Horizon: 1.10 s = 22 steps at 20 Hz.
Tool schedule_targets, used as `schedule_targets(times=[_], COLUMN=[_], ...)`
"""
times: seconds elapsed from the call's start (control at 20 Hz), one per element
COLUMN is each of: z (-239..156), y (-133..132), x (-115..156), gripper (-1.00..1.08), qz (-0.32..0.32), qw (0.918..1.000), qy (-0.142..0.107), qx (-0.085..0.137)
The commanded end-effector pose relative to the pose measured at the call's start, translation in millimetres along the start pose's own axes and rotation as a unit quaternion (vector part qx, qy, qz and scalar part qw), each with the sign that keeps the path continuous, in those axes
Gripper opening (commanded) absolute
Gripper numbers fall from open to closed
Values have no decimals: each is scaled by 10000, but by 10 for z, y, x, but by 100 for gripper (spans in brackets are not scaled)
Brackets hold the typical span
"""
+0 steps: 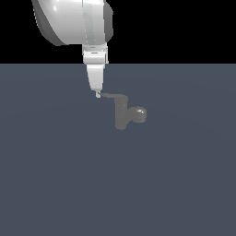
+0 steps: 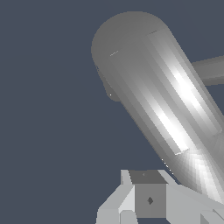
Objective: Turn on the faucet by rotating a designated handle.
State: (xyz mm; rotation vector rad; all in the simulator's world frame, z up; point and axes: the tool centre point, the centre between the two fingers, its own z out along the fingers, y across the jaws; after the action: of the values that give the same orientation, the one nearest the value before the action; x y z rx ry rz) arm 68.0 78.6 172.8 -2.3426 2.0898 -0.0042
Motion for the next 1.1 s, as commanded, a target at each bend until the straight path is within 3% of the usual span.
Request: schedule_targets(times=[0.0,0.15,1.05], z=[-2,-14,-6], y=[87,73,609], x=[-30,-31,305], gripper=[-100,-100,-100], qz=[-11,-12,-10], qw=[10000,10000,10000], qy=[-3,-2,-3], qx=[-19,4,-13])
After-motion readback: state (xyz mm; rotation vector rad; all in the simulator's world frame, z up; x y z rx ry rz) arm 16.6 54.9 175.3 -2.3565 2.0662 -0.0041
